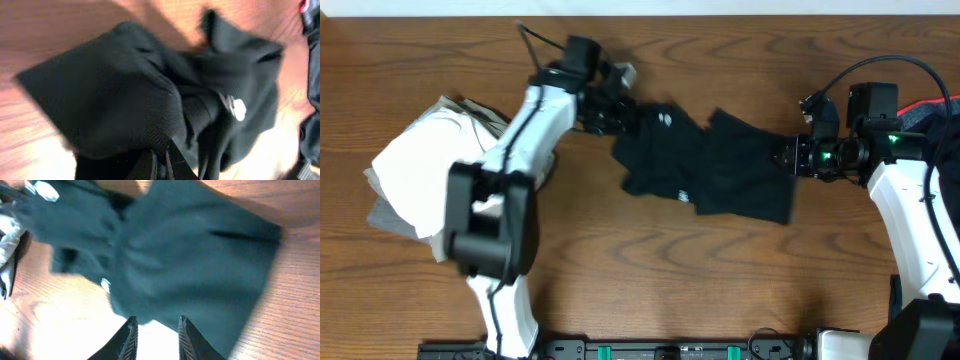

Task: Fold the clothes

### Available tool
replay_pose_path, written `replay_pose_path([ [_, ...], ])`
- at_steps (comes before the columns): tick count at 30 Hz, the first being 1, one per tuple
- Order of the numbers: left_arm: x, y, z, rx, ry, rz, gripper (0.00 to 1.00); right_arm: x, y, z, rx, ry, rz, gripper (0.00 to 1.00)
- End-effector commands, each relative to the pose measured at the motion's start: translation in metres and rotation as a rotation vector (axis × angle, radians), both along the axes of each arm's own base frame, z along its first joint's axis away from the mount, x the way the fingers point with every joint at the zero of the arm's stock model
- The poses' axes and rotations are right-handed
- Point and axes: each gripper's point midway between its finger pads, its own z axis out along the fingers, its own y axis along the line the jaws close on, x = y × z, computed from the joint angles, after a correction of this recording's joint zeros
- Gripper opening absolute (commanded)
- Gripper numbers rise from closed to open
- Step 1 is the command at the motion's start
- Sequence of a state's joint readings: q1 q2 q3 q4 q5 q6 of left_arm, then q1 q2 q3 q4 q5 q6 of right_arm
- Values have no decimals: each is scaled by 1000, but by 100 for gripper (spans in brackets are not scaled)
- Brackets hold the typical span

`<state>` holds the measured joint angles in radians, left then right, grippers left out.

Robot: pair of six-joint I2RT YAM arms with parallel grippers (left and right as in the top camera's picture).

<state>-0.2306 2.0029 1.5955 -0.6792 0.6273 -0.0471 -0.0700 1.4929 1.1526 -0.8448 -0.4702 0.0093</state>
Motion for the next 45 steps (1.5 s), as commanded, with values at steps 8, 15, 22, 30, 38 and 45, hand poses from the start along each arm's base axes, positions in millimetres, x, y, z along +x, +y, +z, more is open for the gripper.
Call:
replay_pose_path([
  [8, -25, -32, 56, 60, -157, -96, 6, 2, -3, 4, -7, -19, 8, 26],
  [15, -56, -79, 55, 186, -201, -186, 6, 2, -7, 2, -33, -13, -3, 27],
  [22, -77, -119, 73, 297, -302, -215, 6, -2, -34, -12, -173, 41, -100, 27],
  [30, -85, -151, 80, 214, -305, -172, 6, -8, -47, -48, -213, 147, -212, 29],
  [38, -61, -174, 77, 119, -320, -70, 9, -7, -31, -90, -106, 202, -217, 29],
  [45, -63, -207, 18, 78, -228, -150, 27, -3, -31, -95, -103, 194, -217, 31],
])
